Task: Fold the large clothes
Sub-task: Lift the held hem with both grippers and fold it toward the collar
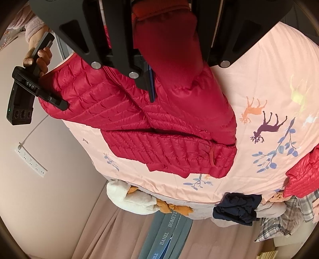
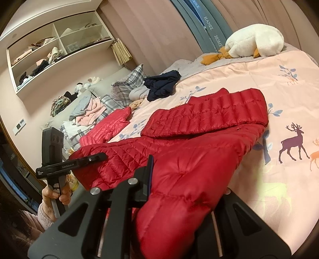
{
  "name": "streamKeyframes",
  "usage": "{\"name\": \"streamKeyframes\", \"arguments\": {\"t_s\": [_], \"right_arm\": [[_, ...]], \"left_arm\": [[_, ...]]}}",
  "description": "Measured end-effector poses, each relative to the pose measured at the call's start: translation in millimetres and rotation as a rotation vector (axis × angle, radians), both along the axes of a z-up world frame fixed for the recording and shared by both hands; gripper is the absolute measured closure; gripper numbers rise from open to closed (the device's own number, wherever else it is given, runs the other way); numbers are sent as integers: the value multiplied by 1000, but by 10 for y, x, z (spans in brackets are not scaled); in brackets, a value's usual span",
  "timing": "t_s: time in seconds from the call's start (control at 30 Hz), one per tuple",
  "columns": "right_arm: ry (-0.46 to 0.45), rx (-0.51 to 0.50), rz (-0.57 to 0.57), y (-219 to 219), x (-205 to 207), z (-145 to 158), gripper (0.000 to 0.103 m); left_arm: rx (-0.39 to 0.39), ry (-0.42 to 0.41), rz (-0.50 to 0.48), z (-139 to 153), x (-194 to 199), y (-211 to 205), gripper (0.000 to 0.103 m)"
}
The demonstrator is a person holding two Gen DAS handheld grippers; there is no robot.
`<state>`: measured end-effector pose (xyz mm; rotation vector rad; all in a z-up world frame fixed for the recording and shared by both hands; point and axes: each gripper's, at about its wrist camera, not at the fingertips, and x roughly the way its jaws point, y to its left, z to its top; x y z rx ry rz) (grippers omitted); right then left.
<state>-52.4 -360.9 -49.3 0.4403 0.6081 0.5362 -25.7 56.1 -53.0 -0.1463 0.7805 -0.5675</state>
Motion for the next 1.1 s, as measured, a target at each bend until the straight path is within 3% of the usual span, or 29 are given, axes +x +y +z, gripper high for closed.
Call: {"name": "streamKeyframes", "arguments": {"t_s": [1.1], "right_arm": [[-192, 52, 36, -163, -443, 421, 90]], "left_arm": [[-92, -172, -54, 504, -430, 150, 91]]}}
